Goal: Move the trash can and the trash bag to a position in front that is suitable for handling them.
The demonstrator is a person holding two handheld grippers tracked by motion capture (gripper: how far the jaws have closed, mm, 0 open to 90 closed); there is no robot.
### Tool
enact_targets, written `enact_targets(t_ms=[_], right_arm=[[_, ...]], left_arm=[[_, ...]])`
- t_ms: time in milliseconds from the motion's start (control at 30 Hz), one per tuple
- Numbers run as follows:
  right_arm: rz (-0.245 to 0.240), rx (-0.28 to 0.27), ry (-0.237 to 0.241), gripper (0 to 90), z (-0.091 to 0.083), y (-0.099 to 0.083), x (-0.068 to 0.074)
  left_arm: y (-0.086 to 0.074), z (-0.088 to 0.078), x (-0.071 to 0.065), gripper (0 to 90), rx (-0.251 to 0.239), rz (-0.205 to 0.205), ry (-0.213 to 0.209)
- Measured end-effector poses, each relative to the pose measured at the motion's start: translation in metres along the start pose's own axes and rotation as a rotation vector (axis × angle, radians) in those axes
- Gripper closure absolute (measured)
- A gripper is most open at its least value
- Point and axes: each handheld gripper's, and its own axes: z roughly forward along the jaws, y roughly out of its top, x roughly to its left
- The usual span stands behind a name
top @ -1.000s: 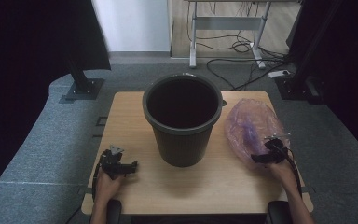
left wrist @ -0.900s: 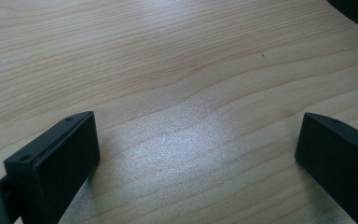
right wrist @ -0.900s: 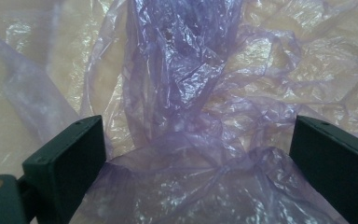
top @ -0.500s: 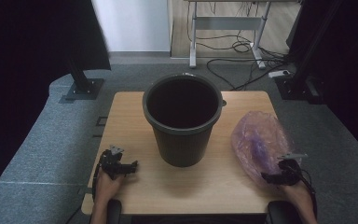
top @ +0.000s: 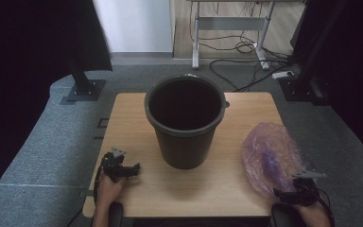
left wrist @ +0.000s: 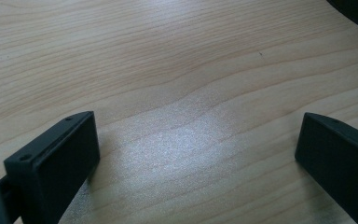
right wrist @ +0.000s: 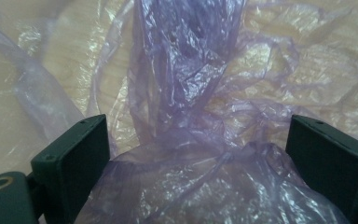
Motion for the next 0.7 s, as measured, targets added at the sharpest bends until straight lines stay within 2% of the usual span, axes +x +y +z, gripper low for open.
enact_targets(t_ms=[167, 200, 367, 433, 533, 667, 700], right_arm=[[-0.002, -0.048, -0.018, 1.9, -0.009, 0.009, 0.003], [-0.004, -0.072, -0.023, 0.0, -0.014, 0.014, 0.005], [-0.015, -0.113, -0.014, 0.0, -0.024, 0.026, 0.008], [-0.023, -0.149, -0.006, 0.0, -0.028, 0.04, 0.012], [-0.032, -0.165, -0.003, 0.0, -0.029, 0.05, 0.015], [-0.064, -0.177, 0.017, 0.0, -0.028, 0.069, 0.024], [-0.075, -0.185, 0.026, 0.0, -0.027, 0.078, 0.027]], left_arm=[[0.0, 0.0, 0.0, 0.0, -0.003, 0.002, 0.0], [0.0, 0.0, 0.0, 0.0, -0.001, 0.003, -0.002], [0.001, -0.001, 0.001, 0.0, 0.015, 0.012, -0.012], [0.005, 0.0, 0.001, 0.0, 0.032, 0.016, -0.016], [0.01, 0.002, 0.002, 0.0, 0.043, 0.025, -0.022], [0.023, 0.001, 0.006, 0.0, 0.013, 0.013, -0.041], [0.028, 0.0, 0.007, 0.0, 0.0, 0.004, -0.048]])
